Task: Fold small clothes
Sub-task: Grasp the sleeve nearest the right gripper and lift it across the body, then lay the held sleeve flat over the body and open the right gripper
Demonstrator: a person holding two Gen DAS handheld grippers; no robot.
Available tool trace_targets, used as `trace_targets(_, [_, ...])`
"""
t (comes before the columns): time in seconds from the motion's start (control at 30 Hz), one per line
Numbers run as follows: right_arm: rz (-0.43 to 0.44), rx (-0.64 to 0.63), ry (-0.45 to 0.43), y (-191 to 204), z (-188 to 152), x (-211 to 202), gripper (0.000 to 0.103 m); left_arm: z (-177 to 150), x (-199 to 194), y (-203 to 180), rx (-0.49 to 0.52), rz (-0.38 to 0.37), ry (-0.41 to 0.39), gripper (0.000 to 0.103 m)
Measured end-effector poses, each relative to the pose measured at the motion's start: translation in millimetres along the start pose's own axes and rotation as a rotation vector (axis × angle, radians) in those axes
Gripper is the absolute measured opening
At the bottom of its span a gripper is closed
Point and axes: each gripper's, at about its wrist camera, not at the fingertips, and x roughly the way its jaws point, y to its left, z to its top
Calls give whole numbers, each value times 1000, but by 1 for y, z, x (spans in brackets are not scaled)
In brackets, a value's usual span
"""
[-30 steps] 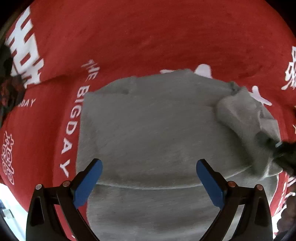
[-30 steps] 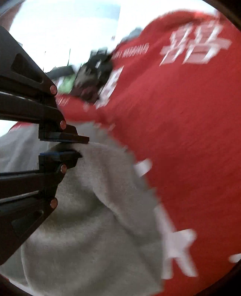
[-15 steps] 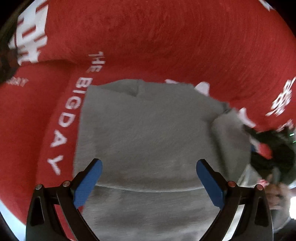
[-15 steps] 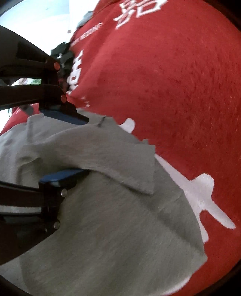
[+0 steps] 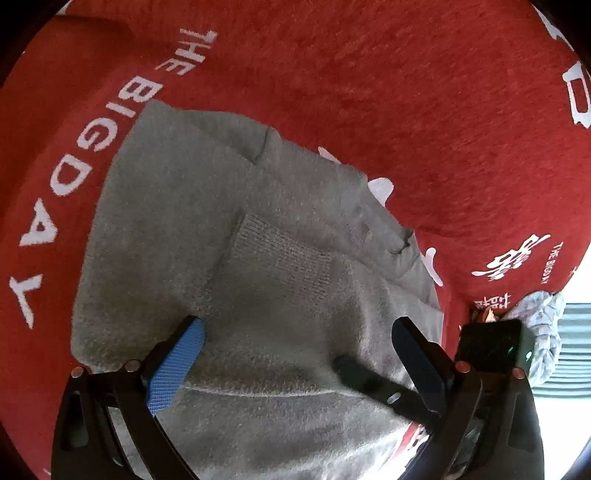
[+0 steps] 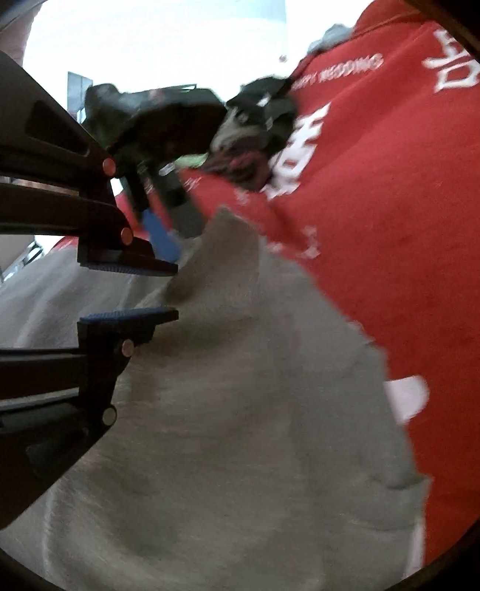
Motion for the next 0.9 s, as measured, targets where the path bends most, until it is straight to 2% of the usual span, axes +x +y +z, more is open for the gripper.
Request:
trace_targets(0.07, [-32, 10, 26, -2, -6, 5, 20, 0, 1, -2, 9, 6, 1, 102])
trace_targets(0.13, [-24, 24, 20, -7, -13, -2, 22, 0, 3, -5, 20, 16, 5, 102])
trace_targets(0.23, [-18, 66, -23, -18, -26, -27, 46, 2, 6, -10, 36, 41, 4, 102])
trace_targets(0.27, [-24, 89, -47, -26, -33, -40, 48, 2, 6, -13, 45, 73, -3, 98])
trace_targets(0.3, [-31, 109, -65, -33, -38, -51, 48, 2, 8, -16, 54, 101, -8, 83])
trace_targets(0.33, [-43, 147, -93, -45, -45, -68, 48, 3, 8, -16, 62, 132, -6, 75])
trace_targets(0.37, [-53, 193, -124, -58, -53, -85, 49, 4, 10, -17, 70, 165, -3, 56])
trace_targets(0.4, [-59, 235, -151, -71, -59, -99, 49, 5, 10, -17, 75, 168, 0, 34])
trace_targets(0.47, [-72, 326, -216, -94, -74, -125, 49, 6, 11, -14, 69, 135, 19, 8])
trace_targets(0.63, [-105, 535, -397, -143, -97, -171, 49, 0, -3, -16, 117, 134, -9, 8])
trace_targets(0.73, [-41, 645, -482, -167, -100, -180, 47, -4, -9, -20, 138, 141, -14, 8])
trace_targets(0.8, [-47, 656, -499, -168, -94, -182, 14, -6, -13, -22, 146, 140, -18, 8])
trace_targets(0.83, [-61, 617, -511, -163, -89, -187, 7, -7, -14, -22, 152, 139, -21, 8])
trace_targets(0.9, [-94, 545, -525, -155, -83, -197, 7, -11, -14, -23, 165, 144, -22, 8])
